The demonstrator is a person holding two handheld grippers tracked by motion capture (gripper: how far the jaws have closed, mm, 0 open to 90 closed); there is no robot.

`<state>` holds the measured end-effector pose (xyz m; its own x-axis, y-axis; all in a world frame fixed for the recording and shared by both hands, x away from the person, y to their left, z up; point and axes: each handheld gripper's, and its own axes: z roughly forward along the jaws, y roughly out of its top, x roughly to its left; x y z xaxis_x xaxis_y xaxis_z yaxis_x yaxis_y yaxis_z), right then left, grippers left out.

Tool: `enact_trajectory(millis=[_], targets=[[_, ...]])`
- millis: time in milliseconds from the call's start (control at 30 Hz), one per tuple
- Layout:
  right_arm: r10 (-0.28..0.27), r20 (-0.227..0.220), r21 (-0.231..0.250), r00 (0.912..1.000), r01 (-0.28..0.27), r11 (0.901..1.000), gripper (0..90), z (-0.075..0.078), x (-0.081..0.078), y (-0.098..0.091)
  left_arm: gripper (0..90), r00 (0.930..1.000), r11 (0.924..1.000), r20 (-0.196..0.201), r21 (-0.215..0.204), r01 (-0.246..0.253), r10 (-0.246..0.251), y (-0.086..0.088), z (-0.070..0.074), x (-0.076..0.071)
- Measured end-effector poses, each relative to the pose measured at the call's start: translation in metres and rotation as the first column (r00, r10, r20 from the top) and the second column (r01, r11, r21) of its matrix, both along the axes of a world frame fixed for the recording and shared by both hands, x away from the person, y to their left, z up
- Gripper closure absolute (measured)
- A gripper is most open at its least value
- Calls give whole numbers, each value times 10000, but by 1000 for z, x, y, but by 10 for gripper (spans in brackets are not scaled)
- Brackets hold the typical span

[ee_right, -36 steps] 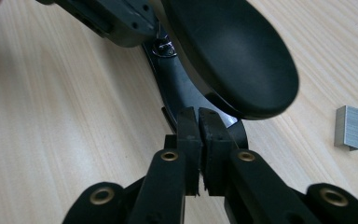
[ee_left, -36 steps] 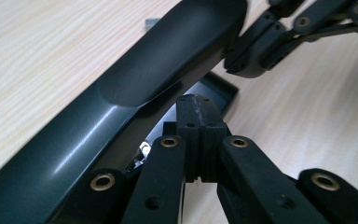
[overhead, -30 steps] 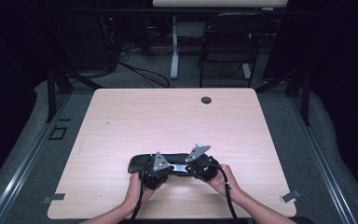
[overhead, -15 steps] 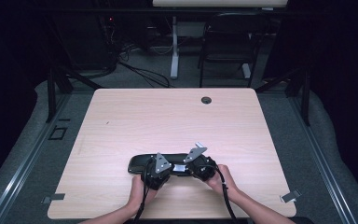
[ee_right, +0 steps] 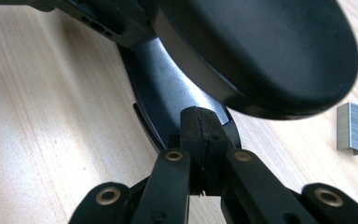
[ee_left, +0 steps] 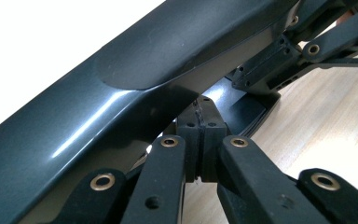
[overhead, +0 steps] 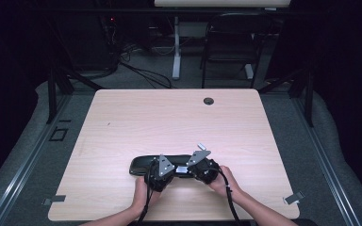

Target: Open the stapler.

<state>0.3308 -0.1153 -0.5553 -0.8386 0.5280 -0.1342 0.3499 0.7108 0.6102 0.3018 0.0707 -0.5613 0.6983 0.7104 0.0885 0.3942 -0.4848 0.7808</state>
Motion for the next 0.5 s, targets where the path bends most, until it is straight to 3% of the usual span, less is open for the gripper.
enact_trajectory(millis=[500], targets=[[353,769,-224,9964,-336,9992,900,-3,-6,4,898,9995,9999,322,-147,64,-59,-7,-3,0]])
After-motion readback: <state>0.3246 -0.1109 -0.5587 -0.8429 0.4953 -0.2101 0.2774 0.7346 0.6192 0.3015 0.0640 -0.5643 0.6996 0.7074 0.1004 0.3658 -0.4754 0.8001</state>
